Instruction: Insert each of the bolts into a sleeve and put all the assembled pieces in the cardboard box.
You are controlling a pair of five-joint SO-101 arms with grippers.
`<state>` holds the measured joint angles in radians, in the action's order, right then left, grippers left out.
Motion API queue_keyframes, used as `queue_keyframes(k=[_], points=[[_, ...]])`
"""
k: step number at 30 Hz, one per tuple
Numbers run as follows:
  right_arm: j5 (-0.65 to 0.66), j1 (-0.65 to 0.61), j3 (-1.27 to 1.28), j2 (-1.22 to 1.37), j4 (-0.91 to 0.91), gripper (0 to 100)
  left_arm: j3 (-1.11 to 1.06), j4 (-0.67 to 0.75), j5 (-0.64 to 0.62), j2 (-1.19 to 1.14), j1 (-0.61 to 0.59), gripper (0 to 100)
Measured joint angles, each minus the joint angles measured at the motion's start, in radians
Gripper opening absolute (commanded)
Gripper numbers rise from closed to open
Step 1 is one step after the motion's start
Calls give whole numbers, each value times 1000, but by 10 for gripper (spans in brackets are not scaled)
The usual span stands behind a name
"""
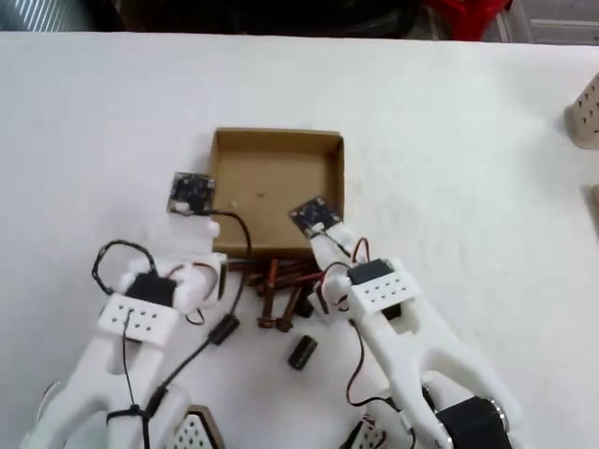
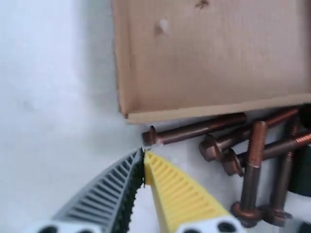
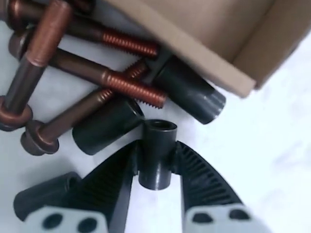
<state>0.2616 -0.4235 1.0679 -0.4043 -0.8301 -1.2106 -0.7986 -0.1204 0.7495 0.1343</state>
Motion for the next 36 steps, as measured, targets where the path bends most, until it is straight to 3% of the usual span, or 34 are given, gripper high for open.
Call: queue_keyframes(k=[5,11,18,24,29,36], points=[[8,114,0,0,46,16,77,-106,0,0,140,24],[9,219,0,5,83,16,94,-112,0,6,221,29],[9,287,0,6,83,16,29,-112,0,176,359,237],[12,284,0,6,83,16,-69,-60,-11,250,408,131],[17,295,0,6,83,16,-77,46,-17,124,407,219],[17,292,0,6,83,16,49,66,-43,-216,342,155]])
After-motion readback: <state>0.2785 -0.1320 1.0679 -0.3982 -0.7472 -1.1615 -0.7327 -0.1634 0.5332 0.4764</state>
